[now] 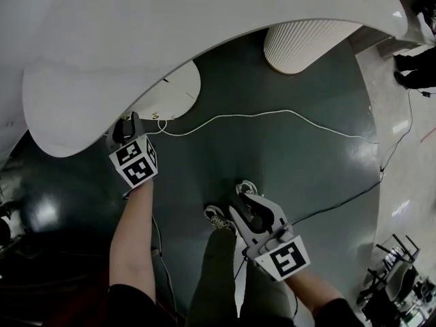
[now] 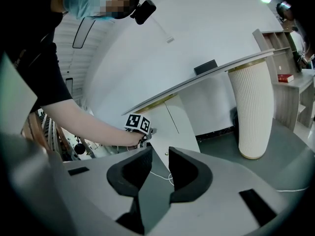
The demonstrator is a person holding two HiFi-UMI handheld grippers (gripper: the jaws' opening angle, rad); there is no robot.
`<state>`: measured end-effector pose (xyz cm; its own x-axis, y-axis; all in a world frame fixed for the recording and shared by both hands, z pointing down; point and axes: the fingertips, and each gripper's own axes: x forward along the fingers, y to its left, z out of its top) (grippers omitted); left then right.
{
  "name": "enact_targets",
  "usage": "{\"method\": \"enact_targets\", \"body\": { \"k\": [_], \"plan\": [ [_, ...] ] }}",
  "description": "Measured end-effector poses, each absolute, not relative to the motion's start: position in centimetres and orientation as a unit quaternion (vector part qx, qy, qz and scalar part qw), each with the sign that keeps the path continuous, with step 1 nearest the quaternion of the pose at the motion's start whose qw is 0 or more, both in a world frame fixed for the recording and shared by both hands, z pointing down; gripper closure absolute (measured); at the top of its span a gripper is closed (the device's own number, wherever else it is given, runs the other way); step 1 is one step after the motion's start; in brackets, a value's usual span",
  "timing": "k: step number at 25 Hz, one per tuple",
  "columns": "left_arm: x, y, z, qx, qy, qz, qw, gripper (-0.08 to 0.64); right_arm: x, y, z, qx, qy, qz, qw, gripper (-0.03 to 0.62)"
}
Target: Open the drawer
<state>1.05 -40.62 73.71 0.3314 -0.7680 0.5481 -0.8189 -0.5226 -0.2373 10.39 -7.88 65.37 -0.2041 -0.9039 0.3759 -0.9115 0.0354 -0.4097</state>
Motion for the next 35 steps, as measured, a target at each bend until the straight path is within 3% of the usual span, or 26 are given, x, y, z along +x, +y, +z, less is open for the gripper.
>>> {"method": "enact_targets", "body": {
  "k": [4,17,35],
  "plan": [
    [0.6,-40.8,73.6,0.802,-0.512,0.305,0.044,0.445,10.5,-7.9,65.1,0.626,-0.723,0.292,0.007,0.502],
    [0.3,-39.6,73.4,0.799,-0.517,0.298,0.066,0.453,10.1,-8.9,64.2,0.608,-0.735,0.299,0.016,0.502],
    [-2.9,-28.7,73.4,0.826,-0.473,0.290,0.099,0.453,8.5,-10.6,59.8,0.579,-0.770,0.268,0.023,0.502]
  ]
}}
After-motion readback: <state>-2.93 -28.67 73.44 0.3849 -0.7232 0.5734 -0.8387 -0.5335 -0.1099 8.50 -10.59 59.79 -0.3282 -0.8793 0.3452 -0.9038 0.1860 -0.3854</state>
